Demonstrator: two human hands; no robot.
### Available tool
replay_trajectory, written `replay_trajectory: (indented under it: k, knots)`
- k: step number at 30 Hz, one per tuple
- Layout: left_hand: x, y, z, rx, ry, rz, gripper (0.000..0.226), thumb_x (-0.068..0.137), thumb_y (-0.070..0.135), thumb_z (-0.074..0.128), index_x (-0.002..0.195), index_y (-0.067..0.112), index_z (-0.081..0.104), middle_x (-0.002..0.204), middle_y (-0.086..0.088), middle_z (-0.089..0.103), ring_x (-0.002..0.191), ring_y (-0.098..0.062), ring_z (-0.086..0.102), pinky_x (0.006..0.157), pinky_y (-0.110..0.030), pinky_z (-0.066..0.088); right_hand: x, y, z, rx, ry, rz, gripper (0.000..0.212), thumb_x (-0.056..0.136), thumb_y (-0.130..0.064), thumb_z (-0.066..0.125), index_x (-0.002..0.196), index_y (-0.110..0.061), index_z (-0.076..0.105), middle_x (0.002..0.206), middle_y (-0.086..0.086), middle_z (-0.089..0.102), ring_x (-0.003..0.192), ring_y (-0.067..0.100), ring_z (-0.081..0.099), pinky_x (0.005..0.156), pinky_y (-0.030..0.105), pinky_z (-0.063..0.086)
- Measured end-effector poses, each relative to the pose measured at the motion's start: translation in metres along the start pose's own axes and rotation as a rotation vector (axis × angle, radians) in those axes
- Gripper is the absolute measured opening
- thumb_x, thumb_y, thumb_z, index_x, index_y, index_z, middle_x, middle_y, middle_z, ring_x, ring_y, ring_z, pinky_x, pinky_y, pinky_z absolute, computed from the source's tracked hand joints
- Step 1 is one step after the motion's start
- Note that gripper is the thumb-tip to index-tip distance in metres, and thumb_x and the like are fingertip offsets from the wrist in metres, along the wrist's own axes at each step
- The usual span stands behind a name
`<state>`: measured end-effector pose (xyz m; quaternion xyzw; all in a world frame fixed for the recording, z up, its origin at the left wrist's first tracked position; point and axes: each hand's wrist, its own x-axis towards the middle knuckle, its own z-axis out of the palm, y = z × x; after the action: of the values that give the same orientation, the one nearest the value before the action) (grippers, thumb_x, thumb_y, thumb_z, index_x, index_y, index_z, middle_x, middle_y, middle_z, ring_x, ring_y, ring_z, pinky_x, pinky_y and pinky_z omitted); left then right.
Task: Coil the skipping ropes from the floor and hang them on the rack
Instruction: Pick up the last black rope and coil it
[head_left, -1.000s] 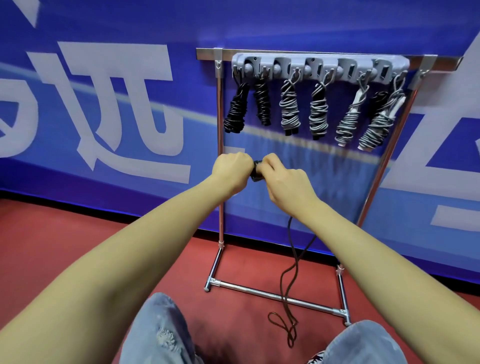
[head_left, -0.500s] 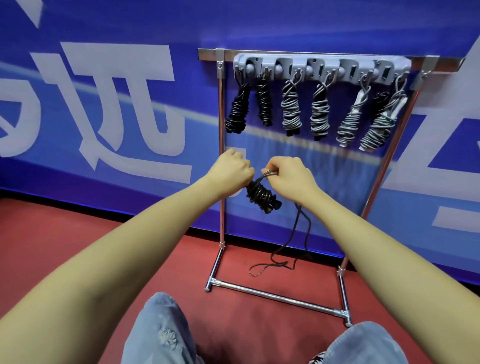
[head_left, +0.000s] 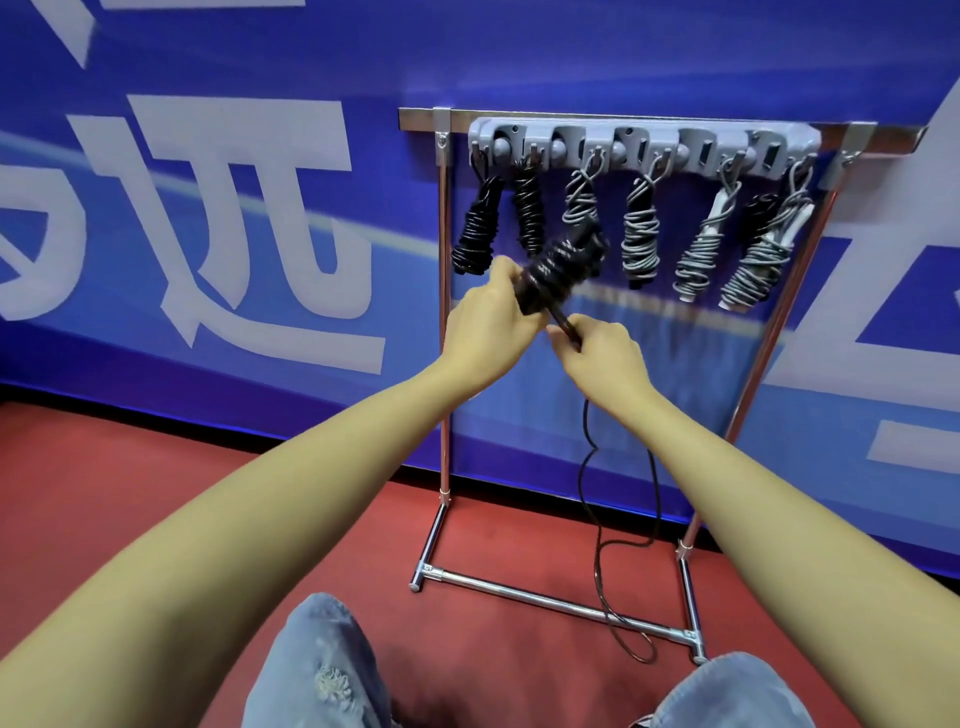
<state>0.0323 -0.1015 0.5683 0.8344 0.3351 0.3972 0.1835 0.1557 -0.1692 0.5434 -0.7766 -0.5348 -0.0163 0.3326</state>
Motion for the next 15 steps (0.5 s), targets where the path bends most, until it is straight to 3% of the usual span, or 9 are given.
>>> replay_trajectory:
  k: [5,9,13,15]
  knots:
    - [0.009,-0.005,0.01,0.235,0.004,-0.139,0.02,0.091,0.023,0.049,0.103,0.009,0.041,0.078,-0.004,0.052,0.075,-0.032,0.054,0.059,-0.034,0.037,-0.006,0.001,0.002,-0.122,0.001,-0.138,0.033,0.092,-0.026,0.052,0.066,-0.011,0.039,0.059,0.004,0.046,0.064,0.032,0.045,0.057,0.031,0.034]
    - [0.004,-0.016,0.022,0.426,-0.096,-0.202,0.026,0.094,0.02,0.047,0.111,0.001,0.043,0.1,-0.016,0.061,0.091,-0.037,0.059,0.065,-0.036,0.039,-0.008,-0.003,0.001,-0.247,-0.088,-0.215,0.036,0.085,-0.019,0.052,0.057,-0.013,0.031,0.053,0.003,0.037,0.063,0.028,0.037,0.05,0.029,0.026]
    - [-0.003,-0.027,0.031,0.668,-0.22,-0.163,0.022,0.093,0.014,0.05,0.111,0.001,0.046,0.107,-0.016,0.062,0.096,-0.036,0.061,0.066,-0.034,0.039,-0.01,-0.006,-0.003,-0.428,-0.14,-0.32,0.034,0.084,-0.019,0.05,0.057,-0.016,0.031,0.053,0.0,0.033,0.064,0.028,0.039,0.047,0.027,0.018]
    - [-0.005,-0.031,0.032,0.779,-0.283,-0.106,0.02,0.09,0.007,0.051,0.11,0.003,0.047,0.105,-0.012,0.062,0.092,-0.033,0.063,0.063,-0.032,0.037,-0.011,-0.009,-0.004,-0.522,-0.147,-0.401,0.021,0.086,-0.02,0.048,0.067,-0.016,0.04,0.059,-0.001,0.04,0.066,0.027,0.041,0.05,0.027,0.02]
